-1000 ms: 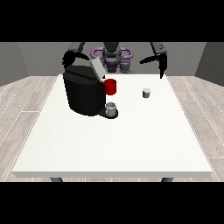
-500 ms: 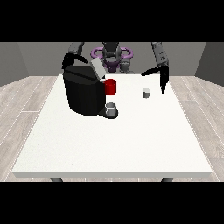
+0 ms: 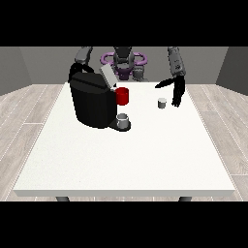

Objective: Insert the coffee pod into the coffee machine and close the lid

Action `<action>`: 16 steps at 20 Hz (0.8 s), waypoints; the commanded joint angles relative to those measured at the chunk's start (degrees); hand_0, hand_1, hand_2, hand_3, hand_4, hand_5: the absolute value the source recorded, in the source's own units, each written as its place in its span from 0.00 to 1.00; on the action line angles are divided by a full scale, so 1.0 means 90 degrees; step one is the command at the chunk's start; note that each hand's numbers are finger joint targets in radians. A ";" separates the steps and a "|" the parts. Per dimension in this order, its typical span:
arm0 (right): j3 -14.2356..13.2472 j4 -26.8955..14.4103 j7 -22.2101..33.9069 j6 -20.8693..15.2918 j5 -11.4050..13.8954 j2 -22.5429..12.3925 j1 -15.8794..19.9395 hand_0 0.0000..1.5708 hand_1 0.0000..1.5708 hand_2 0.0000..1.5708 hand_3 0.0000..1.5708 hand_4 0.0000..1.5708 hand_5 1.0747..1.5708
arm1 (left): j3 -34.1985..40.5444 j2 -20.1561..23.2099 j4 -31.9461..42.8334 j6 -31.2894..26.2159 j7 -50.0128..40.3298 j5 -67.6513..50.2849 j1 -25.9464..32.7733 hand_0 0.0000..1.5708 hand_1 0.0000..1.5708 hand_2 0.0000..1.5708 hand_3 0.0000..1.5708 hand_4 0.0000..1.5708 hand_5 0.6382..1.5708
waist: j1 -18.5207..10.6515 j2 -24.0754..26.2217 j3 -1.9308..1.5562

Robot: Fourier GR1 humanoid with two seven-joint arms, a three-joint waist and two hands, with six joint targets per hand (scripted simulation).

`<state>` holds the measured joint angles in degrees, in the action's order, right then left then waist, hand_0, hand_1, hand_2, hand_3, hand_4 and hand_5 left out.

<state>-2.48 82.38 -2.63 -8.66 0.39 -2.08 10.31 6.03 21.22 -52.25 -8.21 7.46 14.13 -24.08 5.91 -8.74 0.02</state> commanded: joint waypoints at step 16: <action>0.0116 -0.0051 0.0436 0.0036 0.0055 -0.0056 0.0239 0.00 0.00 0.00 0.00 0.33 1.00 | -0.0424 0.0253 0.1493 0.0885 0.0539 0.1585 -0.0655 0.41 0.41 0.50 0.34 0.00 1.00 | 0.0279 0.0028 0.0000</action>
<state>-1.25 81.25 -0.53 -9.09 1.35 -1.87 11.66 2.80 22.87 -40.09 -2.01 11.47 25.94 -28.11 7.73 -8.87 0.02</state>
